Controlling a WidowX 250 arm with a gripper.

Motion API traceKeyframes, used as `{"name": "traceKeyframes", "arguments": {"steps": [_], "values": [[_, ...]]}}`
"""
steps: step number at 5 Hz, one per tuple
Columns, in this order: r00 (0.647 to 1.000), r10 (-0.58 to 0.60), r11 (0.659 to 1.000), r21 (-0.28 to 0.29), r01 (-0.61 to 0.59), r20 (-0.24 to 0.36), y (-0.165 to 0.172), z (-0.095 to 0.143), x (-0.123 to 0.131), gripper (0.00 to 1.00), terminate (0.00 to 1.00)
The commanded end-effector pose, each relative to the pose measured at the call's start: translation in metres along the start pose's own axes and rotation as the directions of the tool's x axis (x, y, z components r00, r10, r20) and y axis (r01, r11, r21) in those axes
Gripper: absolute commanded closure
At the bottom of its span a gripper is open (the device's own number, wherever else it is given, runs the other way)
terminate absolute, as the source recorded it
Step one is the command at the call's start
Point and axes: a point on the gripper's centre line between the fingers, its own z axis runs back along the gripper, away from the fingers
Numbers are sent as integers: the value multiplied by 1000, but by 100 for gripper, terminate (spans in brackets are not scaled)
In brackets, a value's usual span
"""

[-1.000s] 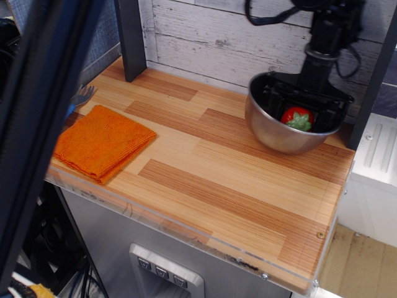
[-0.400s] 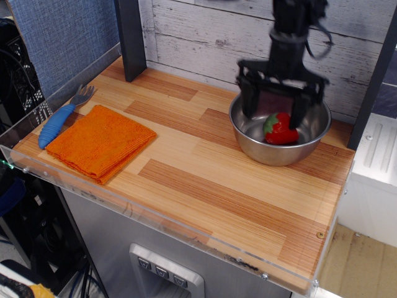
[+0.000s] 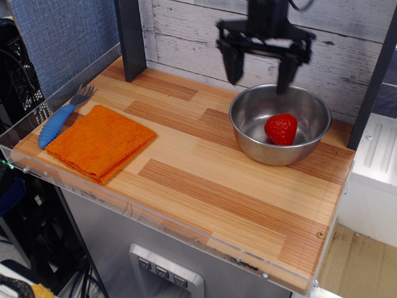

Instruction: Place the strawberry in the pot

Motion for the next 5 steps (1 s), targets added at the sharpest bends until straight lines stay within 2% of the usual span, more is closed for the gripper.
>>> {"name": "traceKeyframes", "arguments": {"steps": [1,3,4,5], "values": [[997,-14,1000,-6,14,75,17,53,-14,0,0],[998,-19,1000,16,18,59,26,66,-22,0,0],[1000,-20,998,57,19,15,31,66,-22,0,0],[1000,-20,998,57,19,15,31,66,-22,0,0]]}}
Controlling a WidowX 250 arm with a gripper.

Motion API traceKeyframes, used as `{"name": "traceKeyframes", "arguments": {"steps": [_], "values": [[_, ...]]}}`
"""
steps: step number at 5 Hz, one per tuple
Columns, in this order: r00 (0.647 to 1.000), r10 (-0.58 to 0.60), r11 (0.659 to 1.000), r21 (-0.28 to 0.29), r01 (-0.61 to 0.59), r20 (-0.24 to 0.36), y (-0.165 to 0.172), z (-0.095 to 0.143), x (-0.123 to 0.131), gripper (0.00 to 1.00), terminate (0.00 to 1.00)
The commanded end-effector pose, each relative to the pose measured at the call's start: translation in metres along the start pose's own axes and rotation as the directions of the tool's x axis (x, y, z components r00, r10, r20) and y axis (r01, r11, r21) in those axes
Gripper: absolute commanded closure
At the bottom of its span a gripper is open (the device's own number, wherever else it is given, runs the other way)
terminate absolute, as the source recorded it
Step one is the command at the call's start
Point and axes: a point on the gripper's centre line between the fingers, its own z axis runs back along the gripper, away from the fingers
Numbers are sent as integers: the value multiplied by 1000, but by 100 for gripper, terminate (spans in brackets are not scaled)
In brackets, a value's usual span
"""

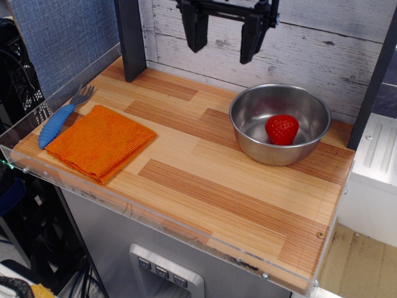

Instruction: Place the strawberry in the pot

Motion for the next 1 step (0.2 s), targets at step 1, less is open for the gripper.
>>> {"name": "traceKeyframes", "arguments": {"steps": [1], "values": [[997,5,1000,1,-5,73,7,22,-2,0,100]]}}
